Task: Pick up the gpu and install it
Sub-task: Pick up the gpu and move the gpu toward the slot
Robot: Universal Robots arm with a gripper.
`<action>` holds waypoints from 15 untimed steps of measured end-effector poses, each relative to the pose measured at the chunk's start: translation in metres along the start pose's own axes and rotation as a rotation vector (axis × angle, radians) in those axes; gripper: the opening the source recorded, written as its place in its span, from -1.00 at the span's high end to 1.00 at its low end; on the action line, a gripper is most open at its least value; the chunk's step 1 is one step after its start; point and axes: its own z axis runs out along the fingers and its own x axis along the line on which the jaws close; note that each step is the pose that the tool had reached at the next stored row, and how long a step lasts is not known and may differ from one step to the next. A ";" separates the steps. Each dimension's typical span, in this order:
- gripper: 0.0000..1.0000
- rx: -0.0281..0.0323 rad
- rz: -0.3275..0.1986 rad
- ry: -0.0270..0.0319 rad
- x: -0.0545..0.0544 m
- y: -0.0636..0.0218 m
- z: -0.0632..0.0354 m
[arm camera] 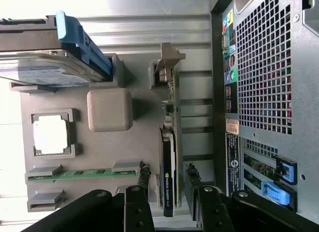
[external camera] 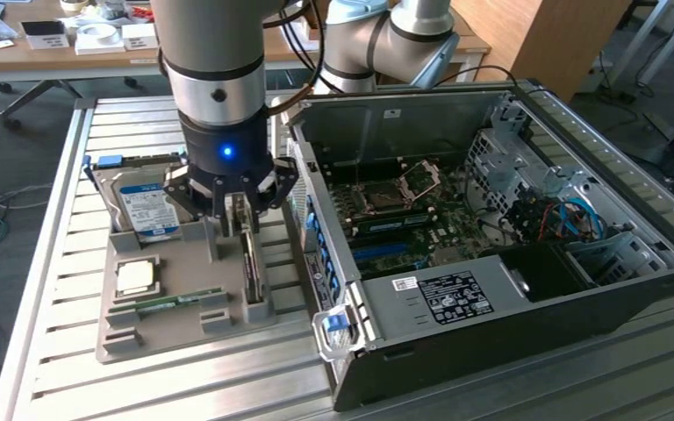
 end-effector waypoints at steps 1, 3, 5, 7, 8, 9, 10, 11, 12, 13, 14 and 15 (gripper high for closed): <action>0.17 -0.0001 0.000 0.0000 0.000 0.0000 0.0000; 0.17 -0.0002 0.000 0.0000 0.000 0.0000 0.0001; 0.17 -0.0005 0.000 -0.0002 0.000 0.0000 0.0005; 0.17 -0.0006 0.000 -0.0003 0.000 -0.0001 0.0019; 0.17 -0.0003 0.000 -0.0001 0.000 -0.0001 0.0027; 0.17 -0.0004 0.000 -0.0001 0.000 -0.0002 0.0039; 0.17 -0.0005 0.000 -0.0002 0.000 -0.0002 0.0048; 0.17 -0.0002 0.000 0.0001 0.000 -0.0003 0.0066; 0.17 -0.0004 0.000 -0.0001 0.000 -0.0003 0.0075; 0.17 -0.0005 0.000 -0.0002 -0.001 -0.0004 0.0087; 0.17 -0.0003 0.000 -0.0001 -0.001 -0.0003 0.0092; 0.17 -0.0004 0.000 -0.0002 -0.001 -0.0003 0.0098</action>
